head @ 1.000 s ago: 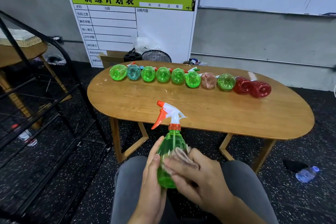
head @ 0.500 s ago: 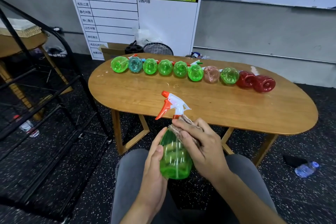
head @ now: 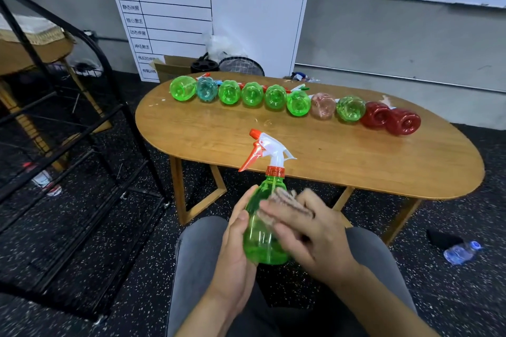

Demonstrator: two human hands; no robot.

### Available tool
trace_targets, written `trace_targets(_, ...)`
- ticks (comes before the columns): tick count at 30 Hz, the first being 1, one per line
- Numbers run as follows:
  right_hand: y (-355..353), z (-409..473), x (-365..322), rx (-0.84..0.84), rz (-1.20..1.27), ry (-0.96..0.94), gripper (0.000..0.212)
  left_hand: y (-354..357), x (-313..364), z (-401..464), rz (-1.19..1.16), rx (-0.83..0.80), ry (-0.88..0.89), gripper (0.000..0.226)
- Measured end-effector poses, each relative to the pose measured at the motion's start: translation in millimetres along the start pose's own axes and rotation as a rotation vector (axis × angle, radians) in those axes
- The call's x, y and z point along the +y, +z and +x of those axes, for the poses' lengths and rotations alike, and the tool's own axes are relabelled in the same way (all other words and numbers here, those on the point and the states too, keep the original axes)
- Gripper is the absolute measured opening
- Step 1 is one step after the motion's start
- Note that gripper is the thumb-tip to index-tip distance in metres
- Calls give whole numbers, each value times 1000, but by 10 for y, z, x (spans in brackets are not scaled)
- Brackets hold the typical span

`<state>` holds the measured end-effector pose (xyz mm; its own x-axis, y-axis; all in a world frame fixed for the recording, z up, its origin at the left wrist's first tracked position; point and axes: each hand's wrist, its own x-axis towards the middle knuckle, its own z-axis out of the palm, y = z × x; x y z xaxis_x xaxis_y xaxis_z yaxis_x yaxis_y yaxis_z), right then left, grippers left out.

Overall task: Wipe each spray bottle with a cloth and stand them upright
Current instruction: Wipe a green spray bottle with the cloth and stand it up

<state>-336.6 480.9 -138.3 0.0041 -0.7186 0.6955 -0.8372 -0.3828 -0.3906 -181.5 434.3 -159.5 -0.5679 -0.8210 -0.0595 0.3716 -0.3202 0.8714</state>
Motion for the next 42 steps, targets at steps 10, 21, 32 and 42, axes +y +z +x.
trace_targets(10,41,133,51,94,295,369,33,22,27,-8,151,-17,40,88)
trace_targets(21,106,190,76,124,254,418,35,-27,-128,16,99,-5,70,48)
trace_targets(32,96,-241,-69,-89,15,-15,35,-39,-37,15,108,117,130,49)
trace_targets(42,117,150,60,25,94,176,34,-80,-47,74,142,75,154,47)
